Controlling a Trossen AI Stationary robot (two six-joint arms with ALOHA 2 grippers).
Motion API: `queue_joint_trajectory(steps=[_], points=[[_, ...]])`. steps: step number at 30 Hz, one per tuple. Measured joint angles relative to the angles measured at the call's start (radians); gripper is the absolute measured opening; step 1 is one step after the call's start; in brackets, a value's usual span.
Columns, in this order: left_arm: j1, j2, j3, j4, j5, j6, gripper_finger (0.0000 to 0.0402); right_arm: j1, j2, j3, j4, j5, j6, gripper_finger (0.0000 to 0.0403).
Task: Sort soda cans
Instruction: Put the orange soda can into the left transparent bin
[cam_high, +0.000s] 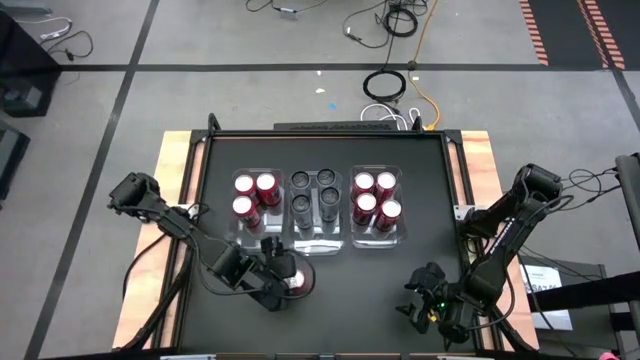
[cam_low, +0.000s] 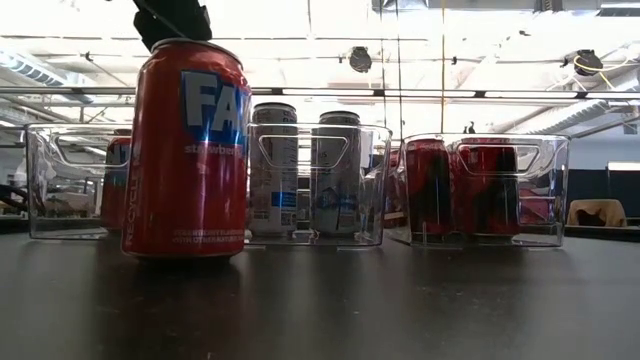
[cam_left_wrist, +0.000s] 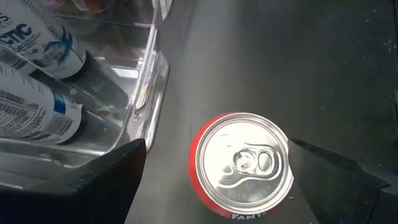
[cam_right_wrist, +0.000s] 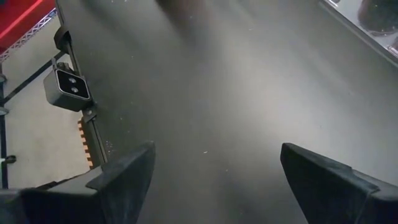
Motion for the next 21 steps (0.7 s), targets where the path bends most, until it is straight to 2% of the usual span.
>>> queue_joint_trajectory(steps=[21], points=[[0.003,-0.021,-0.005,0.045,-0.006,0.001,0.0393,0.000,0.000,0.000,-0.001,-0.003,-0.007,0.0338]])
